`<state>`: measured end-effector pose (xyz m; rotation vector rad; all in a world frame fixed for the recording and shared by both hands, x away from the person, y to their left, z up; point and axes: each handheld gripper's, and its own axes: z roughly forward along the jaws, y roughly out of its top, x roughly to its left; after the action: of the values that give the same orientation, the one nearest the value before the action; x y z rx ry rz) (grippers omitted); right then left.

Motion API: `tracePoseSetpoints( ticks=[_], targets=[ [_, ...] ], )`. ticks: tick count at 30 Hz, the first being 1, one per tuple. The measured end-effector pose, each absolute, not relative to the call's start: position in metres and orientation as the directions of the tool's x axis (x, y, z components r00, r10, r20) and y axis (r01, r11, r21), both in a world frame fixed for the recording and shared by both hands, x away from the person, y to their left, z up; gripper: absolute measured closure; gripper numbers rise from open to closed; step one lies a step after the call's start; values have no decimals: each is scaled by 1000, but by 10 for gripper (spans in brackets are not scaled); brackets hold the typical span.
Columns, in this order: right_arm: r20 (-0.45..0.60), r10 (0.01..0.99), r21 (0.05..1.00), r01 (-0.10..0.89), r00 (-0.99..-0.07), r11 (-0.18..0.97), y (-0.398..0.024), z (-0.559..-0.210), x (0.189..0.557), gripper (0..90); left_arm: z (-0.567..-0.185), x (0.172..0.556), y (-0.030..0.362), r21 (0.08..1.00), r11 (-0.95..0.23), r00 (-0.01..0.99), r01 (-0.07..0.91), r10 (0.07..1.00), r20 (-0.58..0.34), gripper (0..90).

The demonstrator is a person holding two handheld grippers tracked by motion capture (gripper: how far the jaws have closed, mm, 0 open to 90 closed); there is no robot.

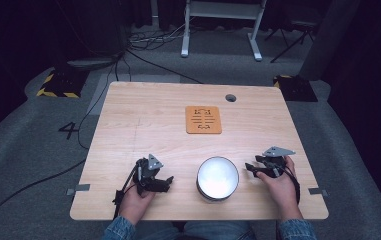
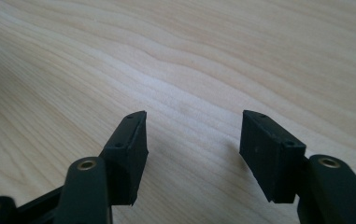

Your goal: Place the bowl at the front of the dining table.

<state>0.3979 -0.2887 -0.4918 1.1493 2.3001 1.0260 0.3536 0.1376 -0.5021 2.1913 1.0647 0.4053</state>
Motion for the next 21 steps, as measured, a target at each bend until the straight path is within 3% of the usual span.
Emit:
tracePoseSetpoints(
  ticks=[21],
  targets=[
    [-18, 751, 750, 488, -660, 447, -272, -412, 371, 472, -502, 353, 136, 675, -444, 621, 589, 783, -26, 135]
  ],
)
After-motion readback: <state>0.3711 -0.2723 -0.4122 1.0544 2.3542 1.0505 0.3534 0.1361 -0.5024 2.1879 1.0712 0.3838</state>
